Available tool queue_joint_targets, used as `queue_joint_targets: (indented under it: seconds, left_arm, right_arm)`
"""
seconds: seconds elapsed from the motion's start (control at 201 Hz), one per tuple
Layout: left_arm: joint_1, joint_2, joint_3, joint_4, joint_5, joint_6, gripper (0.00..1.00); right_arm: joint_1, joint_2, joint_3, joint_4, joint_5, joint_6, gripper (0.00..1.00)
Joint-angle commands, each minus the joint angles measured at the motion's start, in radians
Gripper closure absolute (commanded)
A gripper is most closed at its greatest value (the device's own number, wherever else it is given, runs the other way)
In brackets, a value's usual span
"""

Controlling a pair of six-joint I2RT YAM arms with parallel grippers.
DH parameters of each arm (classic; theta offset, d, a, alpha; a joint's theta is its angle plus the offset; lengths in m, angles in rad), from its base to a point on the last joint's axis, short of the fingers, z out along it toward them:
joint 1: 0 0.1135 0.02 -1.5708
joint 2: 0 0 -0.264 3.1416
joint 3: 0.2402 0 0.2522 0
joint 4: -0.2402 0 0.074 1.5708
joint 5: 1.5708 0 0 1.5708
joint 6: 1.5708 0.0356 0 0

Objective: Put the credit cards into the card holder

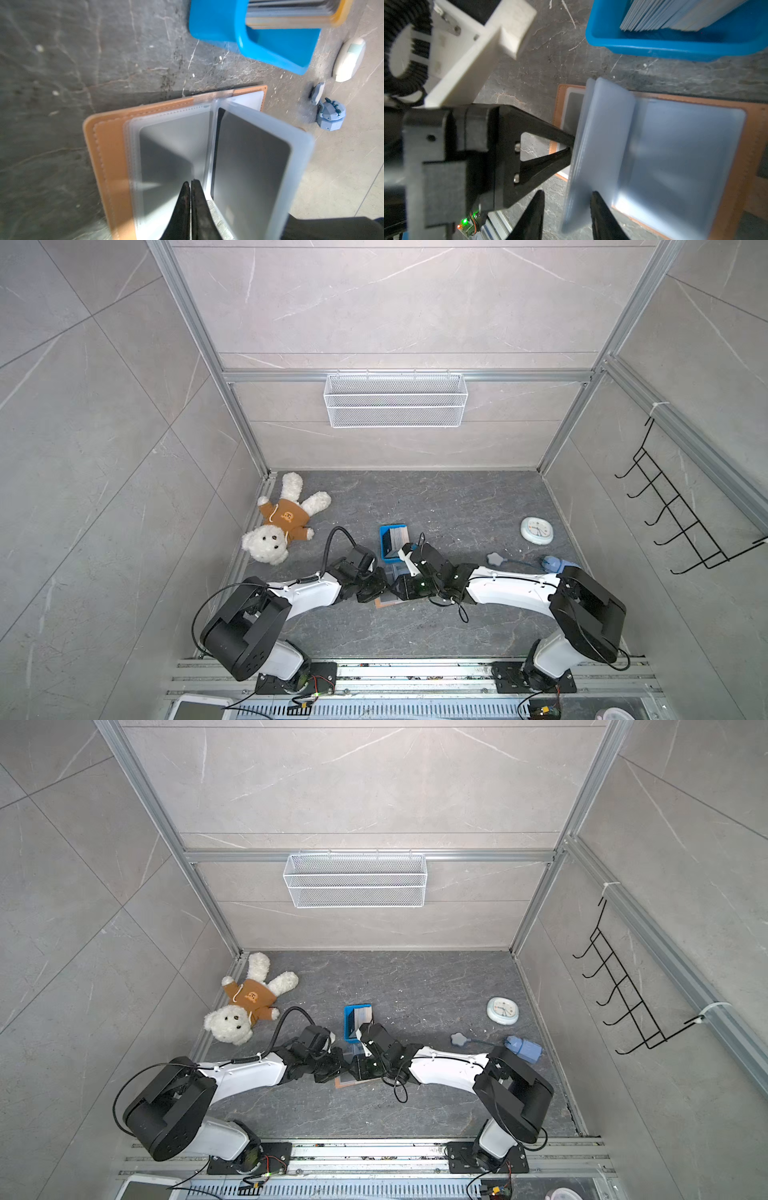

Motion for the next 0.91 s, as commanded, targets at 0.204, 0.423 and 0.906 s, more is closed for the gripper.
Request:
queue_joint_targets:
  seconds: [0.204, 0.423, 0.906]
  left_arm:
    - [0.011, -0.003, -0.015, 0.024, 0.022, -0.009, 0.92]
    - [0.017, -0.023, -0.023, 0.002, 0.019, -0.004, 0.92]
    - [0.223, -0.195, 0.049, -0.196, 0.125, 0.165, 0.90]
  right_arm:
    - [0.011, -0.004, 0.016, -0.045, 0.068, -0.012, 0.60]
    - [0.007, -0.062, 0.001, -0.167, 0.270, 0.035, 0.57]
    - [-0.110, -0.164, 0.052, -0.257, 0.266, -0.046, 0.52]
